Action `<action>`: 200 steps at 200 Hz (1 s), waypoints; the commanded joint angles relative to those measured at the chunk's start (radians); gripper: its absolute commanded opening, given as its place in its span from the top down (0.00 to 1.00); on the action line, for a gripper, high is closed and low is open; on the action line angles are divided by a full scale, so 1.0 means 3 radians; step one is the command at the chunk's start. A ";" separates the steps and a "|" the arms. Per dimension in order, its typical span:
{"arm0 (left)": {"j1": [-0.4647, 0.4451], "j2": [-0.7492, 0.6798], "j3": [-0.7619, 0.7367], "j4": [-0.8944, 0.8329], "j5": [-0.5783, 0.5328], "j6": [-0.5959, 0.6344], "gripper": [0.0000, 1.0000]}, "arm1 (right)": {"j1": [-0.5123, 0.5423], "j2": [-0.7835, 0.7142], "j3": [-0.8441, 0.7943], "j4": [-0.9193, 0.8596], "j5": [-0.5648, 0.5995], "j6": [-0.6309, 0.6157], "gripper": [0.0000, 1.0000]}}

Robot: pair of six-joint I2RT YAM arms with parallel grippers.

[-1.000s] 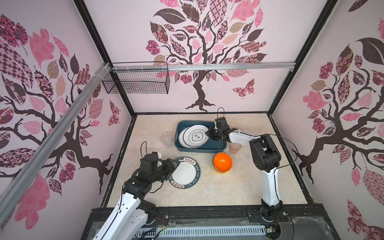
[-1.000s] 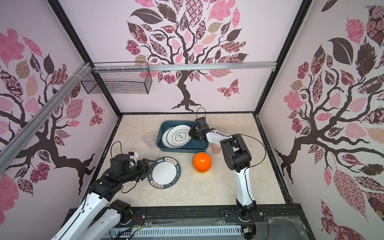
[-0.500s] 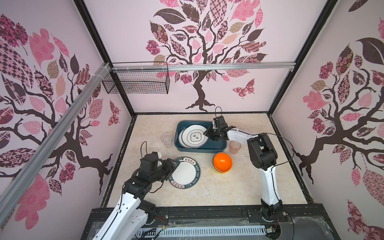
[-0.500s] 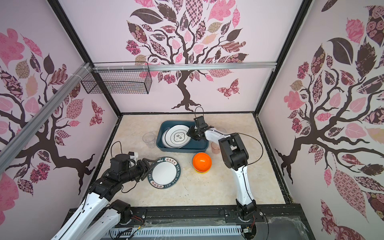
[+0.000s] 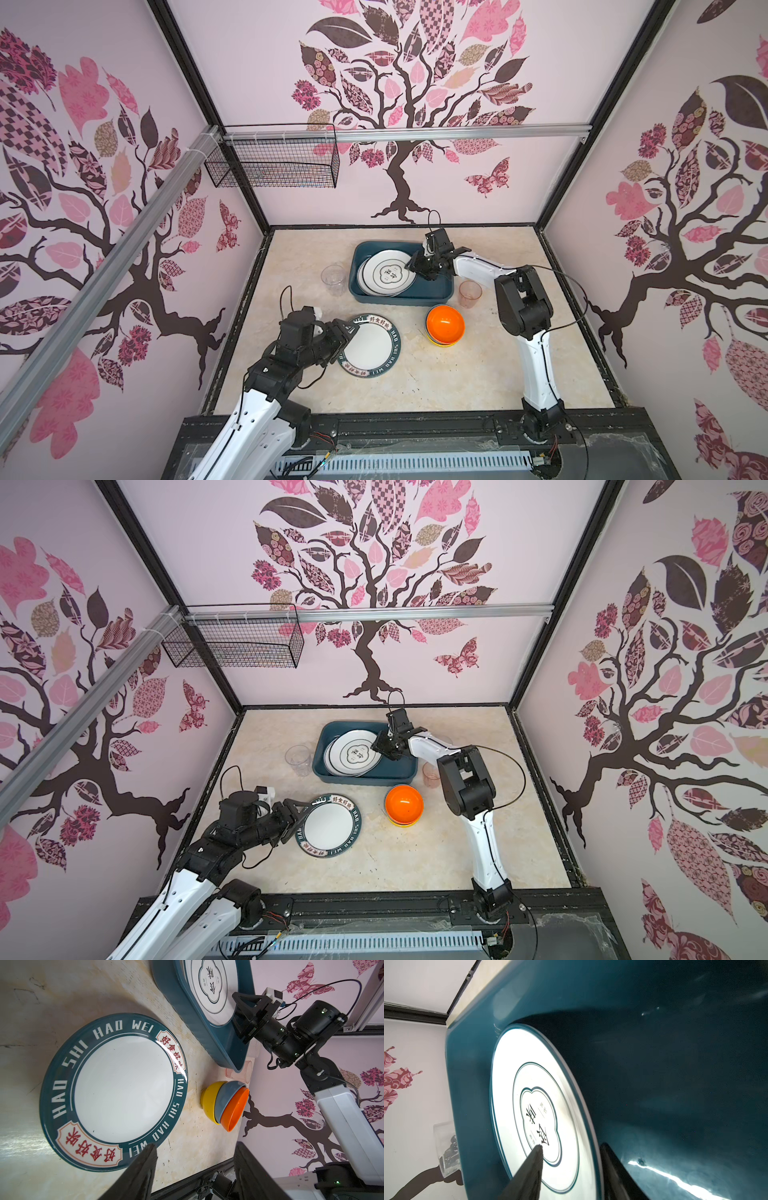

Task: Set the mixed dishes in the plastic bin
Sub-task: 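Lower the white plate upright against the red-print plate in the bin with the right gripper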

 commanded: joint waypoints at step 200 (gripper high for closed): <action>0.0021 -0.0098 -0.0200 -0.0011 -0.0051 -0.0032 0.38 | 0.0027 -0.0166 0.0218 -0.0606 0.0211 -0.0390 0.51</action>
